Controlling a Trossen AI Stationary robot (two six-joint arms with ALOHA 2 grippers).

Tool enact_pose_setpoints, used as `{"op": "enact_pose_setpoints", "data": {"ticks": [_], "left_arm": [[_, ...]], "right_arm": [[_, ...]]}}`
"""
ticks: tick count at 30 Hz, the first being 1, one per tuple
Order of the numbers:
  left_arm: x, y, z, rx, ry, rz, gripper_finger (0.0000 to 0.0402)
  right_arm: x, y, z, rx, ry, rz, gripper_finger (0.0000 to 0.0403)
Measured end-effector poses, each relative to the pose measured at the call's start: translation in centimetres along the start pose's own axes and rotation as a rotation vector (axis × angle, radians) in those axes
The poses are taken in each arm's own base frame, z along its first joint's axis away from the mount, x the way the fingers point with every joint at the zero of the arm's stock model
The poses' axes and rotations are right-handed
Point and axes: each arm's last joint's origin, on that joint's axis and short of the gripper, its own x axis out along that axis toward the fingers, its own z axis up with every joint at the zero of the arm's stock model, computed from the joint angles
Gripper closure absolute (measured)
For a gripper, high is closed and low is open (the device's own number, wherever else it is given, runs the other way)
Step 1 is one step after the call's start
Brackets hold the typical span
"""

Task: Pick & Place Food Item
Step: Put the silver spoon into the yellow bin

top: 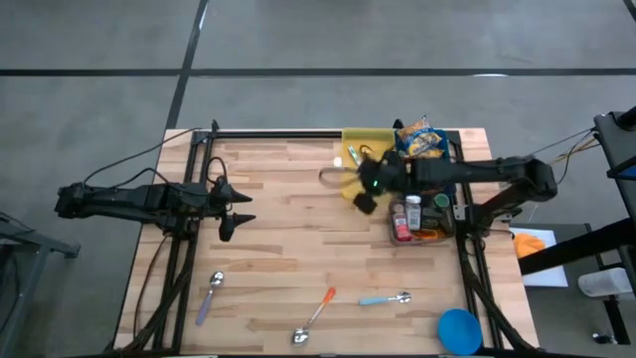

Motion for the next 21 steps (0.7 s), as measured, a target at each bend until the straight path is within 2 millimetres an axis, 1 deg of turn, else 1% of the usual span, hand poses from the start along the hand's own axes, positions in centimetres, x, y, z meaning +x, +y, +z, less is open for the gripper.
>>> {"op": "enact_pose_setpoints", "data": {"ticks": [3,6,10,15,18,21], "left_arm": [[0.0,0.0,0.0,0.000,0.000,0.000,0.0112],[0.0,0.0,0.0,0.000,0.000,-0.001,0.0112],[0.0,0.0,0.0,0.000,0.000,0.000,0.0112],[0.0,0.0,0.0,0.000,0.000,0.000,0.0112],[0.0,0.0,0.0,0.000,0.000,0.000,0.0112],[0.0,0.0,0.0,0.000,-0.001,-0.001,0.0112]], "right_arm": [[0.7,-2.5,0.0,0.183,-0.021,-0.041,0.0381],[1.8,-4.6,-0.2,0.321,-0.053,-0.073,0.0381],[3.7,-6.8,-0.7,0.517,-0.083,-0.076,0.0381],[6.6,-8.4,-1.7,0.645,-0.040,-0.086,0.0381],[8.1,-8.7,-2.2,0.687,0.015,-0.095,0.0380],[9.5,-8.5,-2.6,0.680,0.069,-0.104,0.0380]]}}
